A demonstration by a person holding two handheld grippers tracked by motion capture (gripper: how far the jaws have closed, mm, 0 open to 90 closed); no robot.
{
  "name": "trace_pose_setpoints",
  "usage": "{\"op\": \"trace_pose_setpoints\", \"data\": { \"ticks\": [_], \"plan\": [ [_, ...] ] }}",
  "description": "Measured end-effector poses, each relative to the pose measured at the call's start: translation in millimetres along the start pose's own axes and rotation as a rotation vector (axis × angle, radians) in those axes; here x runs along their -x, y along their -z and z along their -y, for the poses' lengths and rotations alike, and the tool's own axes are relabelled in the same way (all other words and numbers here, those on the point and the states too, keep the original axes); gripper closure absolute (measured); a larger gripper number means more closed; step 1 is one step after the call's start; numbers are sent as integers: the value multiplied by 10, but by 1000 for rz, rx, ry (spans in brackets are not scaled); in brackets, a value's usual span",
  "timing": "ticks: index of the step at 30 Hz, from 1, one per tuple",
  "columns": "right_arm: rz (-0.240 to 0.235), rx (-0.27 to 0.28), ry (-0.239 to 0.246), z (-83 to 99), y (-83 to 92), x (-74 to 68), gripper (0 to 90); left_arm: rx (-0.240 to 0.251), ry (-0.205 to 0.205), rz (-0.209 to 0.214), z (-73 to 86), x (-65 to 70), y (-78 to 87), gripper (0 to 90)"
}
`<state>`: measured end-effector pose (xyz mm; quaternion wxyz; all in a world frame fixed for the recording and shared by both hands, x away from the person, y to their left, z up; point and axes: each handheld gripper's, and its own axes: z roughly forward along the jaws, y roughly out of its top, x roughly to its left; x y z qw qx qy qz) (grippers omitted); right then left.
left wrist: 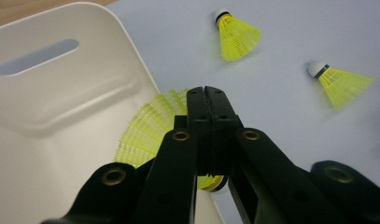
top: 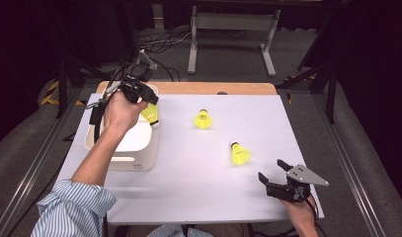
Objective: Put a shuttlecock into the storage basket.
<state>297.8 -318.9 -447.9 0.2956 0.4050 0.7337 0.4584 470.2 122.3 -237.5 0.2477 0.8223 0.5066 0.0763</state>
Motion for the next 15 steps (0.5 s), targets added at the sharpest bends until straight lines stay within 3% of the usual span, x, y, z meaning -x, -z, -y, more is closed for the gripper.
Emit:
{"op": "trace_pose_setpoints", "data": {
  "ticks": [15],
  "plan": [
    [0,-1,1,0,0,-1,167,14,37,-21,55,-136,75,900]
  ]
}}
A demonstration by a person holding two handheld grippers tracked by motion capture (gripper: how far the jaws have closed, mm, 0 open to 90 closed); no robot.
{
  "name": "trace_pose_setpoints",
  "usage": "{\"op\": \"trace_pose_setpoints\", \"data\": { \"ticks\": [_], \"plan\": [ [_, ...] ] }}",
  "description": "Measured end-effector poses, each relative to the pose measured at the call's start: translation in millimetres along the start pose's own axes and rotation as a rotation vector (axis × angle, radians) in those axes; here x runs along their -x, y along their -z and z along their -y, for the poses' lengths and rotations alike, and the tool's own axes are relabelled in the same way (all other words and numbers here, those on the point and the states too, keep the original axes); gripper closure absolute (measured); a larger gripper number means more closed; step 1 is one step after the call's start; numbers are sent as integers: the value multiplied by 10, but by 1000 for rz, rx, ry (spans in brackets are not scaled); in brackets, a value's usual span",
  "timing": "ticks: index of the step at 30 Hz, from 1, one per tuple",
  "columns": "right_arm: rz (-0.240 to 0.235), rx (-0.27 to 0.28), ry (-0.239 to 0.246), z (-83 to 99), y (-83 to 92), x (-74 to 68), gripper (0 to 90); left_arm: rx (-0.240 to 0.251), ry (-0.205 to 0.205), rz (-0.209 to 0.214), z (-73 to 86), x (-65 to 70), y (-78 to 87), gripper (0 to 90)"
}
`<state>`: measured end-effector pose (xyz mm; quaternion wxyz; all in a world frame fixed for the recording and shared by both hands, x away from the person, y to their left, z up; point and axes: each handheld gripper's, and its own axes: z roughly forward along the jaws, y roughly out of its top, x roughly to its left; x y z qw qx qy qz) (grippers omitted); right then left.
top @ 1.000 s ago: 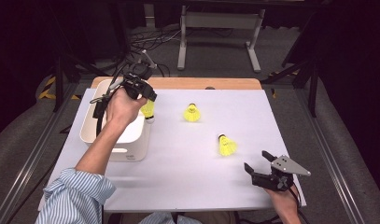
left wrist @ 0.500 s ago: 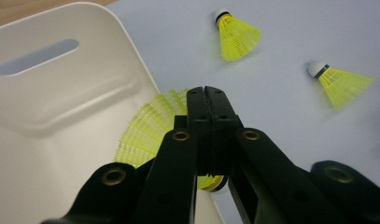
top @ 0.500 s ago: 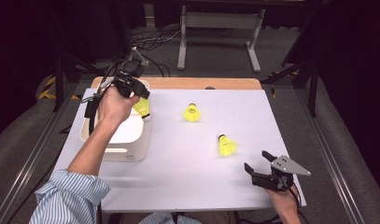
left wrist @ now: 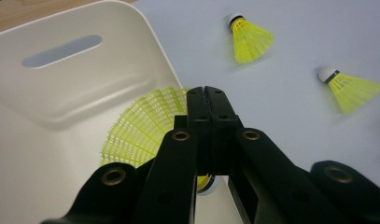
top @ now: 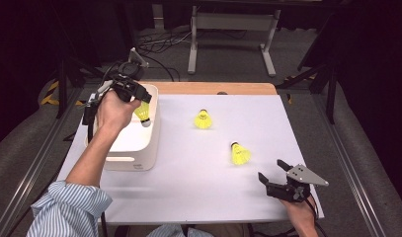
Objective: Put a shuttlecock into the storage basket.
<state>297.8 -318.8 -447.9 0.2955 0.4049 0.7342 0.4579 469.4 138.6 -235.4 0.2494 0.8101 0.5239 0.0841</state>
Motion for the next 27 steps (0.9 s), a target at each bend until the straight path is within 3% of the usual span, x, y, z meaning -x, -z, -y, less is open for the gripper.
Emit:
{"op": "trace_pose_setpoints", "data": {
  "ticks": [9,27],
  "plan": [
    [1,0,0,0,0,0,167,-9,14,-24,40,-108,-57,900],
    [0,5,-2,0,7,2,166,-12,40,-41,109,-267,-347,900]
  ]
}}
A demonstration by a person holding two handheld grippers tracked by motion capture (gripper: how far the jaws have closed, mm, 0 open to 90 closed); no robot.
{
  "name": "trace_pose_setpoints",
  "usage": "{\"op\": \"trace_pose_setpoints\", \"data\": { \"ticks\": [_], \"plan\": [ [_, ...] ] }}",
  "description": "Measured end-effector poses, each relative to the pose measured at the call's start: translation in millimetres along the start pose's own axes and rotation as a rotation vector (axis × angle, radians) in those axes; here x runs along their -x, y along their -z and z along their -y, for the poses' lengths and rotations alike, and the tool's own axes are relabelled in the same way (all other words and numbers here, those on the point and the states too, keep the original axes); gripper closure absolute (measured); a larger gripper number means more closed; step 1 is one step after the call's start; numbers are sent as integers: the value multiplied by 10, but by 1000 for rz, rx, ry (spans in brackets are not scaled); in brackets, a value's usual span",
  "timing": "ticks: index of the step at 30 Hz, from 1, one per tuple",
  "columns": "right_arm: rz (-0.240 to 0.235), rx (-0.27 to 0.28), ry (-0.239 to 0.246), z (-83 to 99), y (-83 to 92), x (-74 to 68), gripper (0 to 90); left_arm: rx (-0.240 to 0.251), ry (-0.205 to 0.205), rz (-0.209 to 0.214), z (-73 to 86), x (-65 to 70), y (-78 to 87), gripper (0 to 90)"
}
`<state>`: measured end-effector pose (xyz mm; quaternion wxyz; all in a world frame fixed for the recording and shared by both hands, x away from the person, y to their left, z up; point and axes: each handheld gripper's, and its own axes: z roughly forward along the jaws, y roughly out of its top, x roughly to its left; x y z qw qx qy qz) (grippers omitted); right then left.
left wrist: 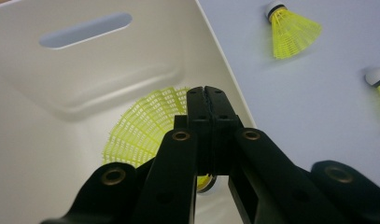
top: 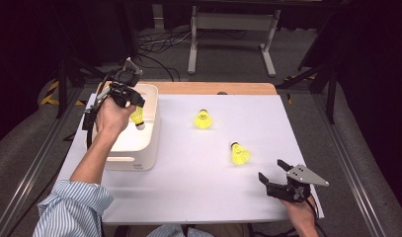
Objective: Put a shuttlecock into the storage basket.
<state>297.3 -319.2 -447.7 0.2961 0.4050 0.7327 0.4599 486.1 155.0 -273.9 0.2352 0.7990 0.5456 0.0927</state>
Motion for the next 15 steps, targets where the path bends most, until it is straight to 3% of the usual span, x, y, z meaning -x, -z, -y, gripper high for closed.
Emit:
{"op": "trace_pose_setpoints", "data": {
  "ticks": [15],
  "plan": [
    [-1,-3,1,1,-2,2,166,-1,6,10,36,-58,-176,899]
  ]
}}
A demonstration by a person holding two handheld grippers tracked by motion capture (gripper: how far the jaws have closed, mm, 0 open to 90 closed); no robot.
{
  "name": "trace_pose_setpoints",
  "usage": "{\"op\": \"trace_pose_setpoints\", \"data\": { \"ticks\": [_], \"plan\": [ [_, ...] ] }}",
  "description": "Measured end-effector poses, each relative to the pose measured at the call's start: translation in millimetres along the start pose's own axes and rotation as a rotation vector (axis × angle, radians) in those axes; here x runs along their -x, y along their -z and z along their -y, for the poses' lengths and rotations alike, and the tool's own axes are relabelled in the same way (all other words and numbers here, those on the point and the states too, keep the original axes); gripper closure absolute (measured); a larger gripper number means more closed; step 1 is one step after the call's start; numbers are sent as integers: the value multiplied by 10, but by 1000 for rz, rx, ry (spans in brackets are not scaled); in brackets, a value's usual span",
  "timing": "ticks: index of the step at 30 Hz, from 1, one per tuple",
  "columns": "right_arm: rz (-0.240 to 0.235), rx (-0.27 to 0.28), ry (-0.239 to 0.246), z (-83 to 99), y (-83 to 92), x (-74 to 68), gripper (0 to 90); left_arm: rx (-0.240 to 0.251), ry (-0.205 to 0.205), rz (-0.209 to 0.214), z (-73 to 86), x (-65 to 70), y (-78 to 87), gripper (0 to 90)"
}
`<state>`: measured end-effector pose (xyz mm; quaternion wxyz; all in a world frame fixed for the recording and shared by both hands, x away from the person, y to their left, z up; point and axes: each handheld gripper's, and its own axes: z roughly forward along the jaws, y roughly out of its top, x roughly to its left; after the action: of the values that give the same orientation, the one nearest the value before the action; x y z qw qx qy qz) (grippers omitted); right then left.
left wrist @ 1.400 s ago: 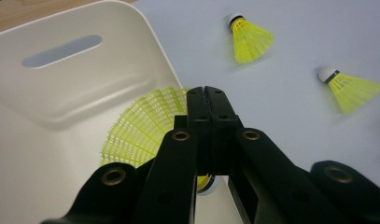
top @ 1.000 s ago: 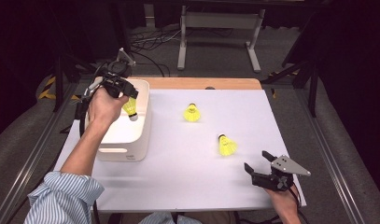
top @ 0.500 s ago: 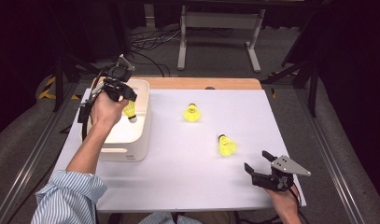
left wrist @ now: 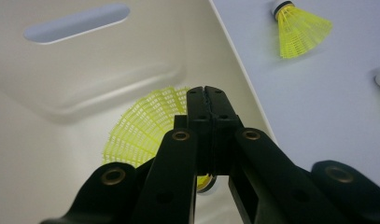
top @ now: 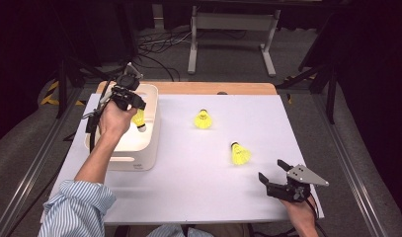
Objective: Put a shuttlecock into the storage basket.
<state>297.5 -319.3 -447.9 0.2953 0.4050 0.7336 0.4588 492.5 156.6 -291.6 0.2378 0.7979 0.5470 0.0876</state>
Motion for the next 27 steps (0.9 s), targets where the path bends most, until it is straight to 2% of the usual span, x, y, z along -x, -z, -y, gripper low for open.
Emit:
{"op": "trace_pose_setpoints", "data": {
  "ticks": [27],
  "plan": [
    [-2,2,0,0,3,1,166,-15,40,10,68,-138,-352,897]
  ]
}}
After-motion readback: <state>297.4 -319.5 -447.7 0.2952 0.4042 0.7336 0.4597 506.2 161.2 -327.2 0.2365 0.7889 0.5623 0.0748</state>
